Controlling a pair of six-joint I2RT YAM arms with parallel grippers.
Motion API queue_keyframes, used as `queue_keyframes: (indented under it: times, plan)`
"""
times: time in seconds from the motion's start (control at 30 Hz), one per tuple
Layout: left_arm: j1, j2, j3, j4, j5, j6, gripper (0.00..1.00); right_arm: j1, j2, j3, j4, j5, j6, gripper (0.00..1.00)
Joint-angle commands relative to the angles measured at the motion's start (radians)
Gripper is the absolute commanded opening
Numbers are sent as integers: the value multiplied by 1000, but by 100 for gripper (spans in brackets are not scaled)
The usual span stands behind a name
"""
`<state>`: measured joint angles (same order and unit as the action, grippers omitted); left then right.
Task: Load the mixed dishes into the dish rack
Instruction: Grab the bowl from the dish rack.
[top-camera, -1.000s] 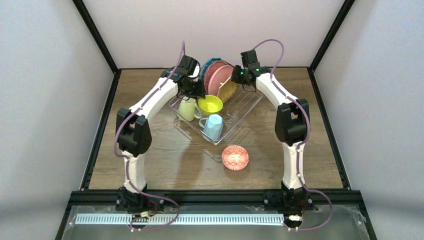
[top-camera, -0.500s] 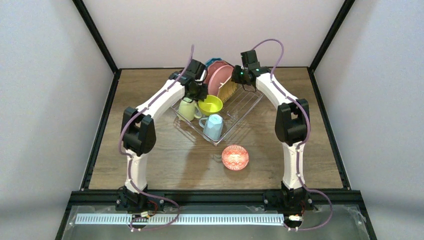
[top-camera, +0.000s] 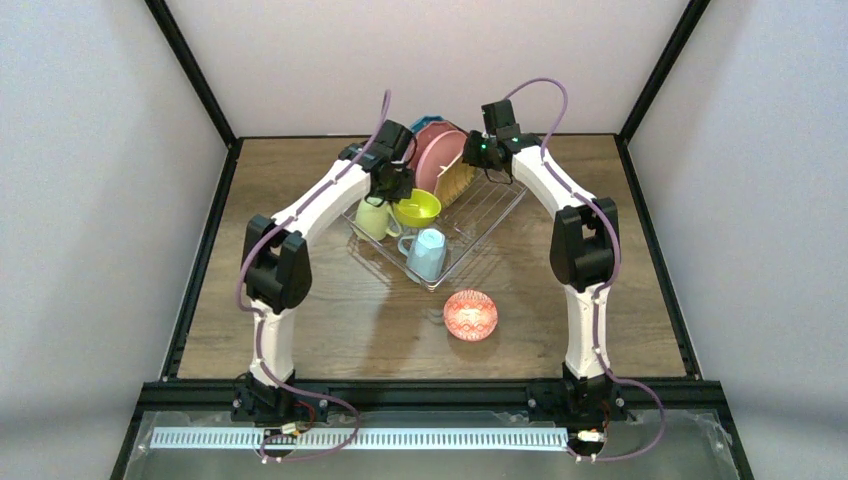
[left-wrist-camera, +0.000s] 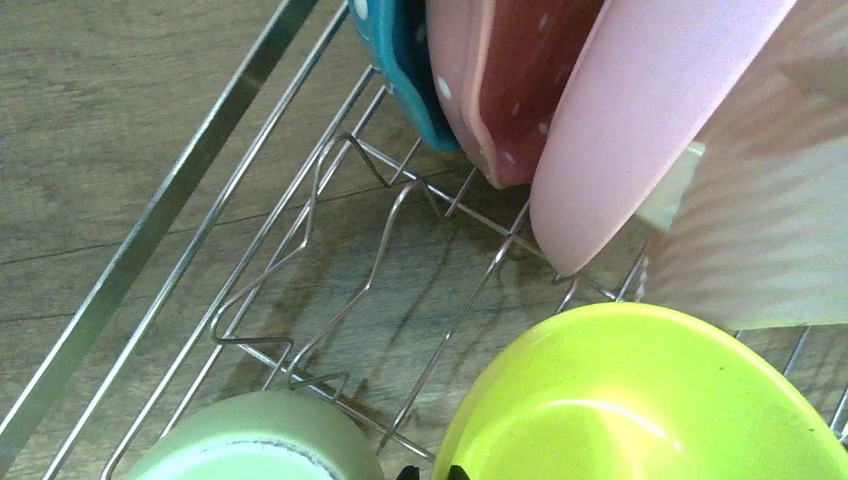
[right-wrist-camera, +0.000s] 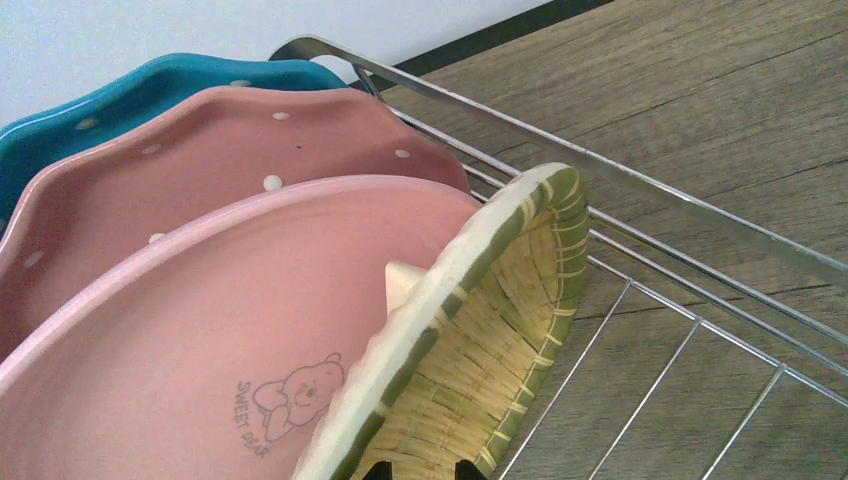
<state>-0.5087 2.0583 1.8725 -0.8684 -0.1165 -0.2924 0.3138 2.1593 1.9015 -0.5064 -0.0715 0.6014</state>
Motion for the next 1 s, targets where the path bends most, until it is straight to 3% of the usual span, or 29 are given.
queue_keyframes:
  times: [0.0, 0.33, 0.97]
  plan:
    - [1, -29, 19, 31, -86, -15, 6, -4, 28, 4, -4, -10, -18, 35]
    - [-13, -82, 20, 81, -76, -8, 3, -3, 15, -10, -10, -2, -21, 35]
    - [-53, -306, -72, 162, -301, 15, 3, -2, -14, -53, 12, -6, -24, 35]
